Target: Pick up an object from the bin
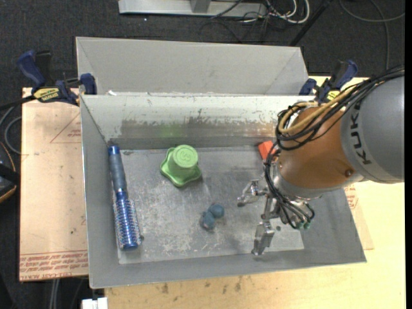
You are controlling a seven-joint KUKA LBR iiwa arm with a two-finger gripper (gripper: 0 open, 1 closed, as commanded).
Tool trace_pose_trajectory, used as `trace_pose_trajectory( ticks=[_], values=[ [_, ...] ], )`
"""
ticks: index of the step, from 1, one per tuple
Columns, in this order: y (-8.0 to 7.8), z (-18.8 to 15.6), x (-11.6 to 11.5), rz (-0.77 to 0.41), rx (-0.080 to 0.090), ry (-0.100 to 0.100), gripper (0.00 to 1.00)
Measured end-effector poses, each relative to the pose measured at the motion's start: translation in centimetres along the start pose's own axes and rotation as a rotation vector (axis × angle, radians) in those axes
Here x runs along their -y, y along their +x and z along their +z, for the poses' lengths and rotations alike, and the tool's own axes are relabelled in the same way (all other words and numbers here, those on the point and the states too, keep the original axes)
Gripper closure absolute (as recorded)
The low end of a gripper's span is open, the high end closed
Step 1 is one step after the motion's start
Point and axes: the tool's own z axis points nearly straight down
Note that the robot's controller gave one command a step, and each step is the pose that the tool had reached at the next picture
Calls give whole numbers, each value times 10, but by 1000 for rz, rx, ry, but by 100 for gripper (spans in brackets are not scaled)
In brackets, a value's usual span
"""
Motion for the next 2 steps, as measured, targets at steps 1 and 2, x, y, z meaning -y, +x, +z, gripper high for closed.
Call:
trace_pose_trajectory(
  ticks=[1,2],
  values=[
    [-42,50,-74,-12,16,5,0],
    [-43,47,-72,-9,23,4,100]
  ],
)
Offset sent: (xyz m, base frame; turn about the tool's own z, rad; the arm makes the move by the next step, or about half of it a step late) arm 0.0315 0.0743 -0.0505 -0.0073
